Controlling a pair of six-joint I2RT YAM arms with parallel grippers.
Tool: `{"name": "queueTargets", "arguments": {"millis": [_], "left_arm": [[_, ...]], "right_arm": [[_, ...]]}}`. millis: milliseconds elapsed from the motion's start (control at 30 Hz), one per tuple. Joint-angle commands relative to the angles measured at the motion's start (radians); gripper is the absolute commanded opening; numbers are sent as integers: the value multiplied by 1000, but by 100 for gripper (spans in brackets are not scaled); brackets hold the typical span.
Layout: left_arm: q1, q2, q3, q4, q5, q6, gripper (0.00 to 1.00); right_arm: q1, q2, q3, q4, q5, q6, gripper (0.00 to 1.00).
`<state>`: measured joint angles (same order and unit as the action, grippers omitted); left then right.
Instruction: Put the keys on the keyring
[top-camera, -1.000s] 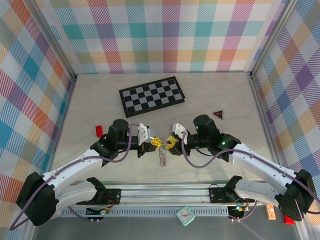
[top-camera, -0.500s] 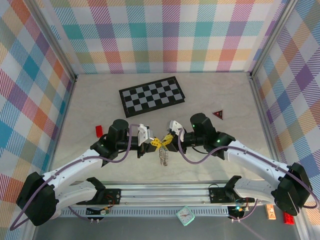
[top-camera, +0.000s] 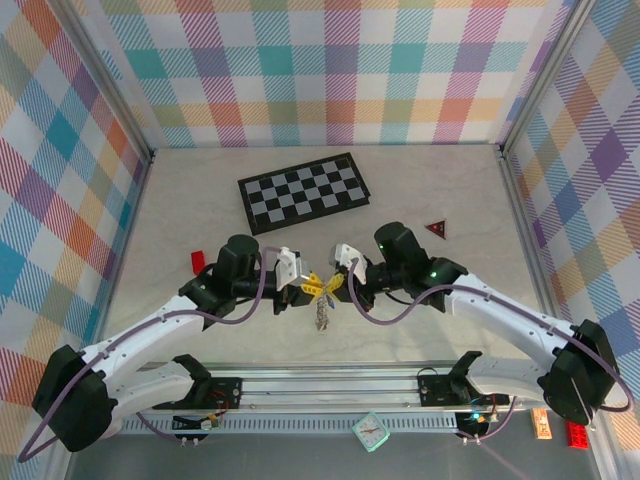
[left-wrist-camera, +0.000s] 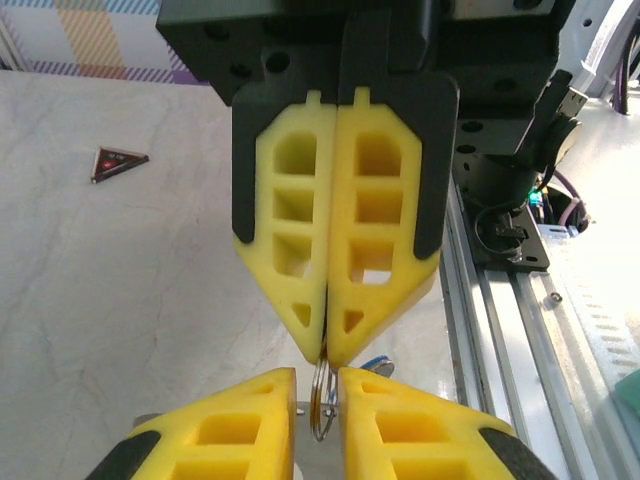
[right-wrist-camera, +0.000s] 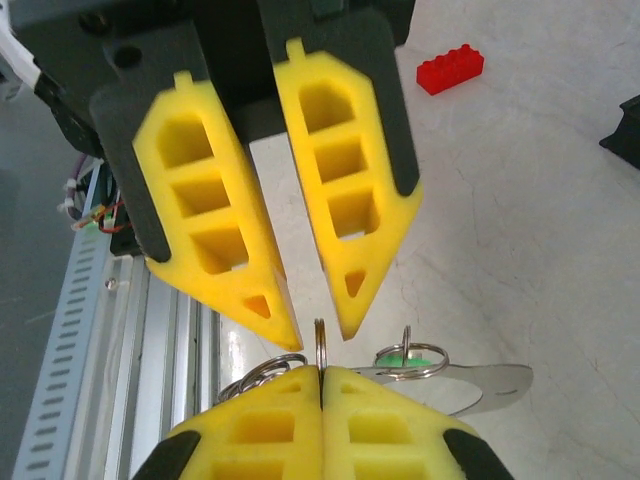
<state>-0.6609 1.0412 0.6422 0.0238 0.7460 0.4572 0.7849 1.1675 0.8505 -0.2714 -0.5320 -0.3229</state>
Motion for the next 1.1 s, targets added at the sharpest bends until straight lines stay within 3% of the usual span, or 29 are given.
{"name": "queueTargets", "arguments": {"millis": [0,433,933,1067], "left_arm": [[-11,21,64,-126,2,80,17],[-11,62,103,-198,2,112,20],[-11,82,129,-212,34,122,0],[-11,80,128,-221,37,127,0]], "right_arm": [[4,25,75,-116,-12,-102,0],[8,72,133,-138,-46,-135,0],[36,100,170,-160,-31,-166,0],[36,67,151,-128,-7,-140,3]]}}
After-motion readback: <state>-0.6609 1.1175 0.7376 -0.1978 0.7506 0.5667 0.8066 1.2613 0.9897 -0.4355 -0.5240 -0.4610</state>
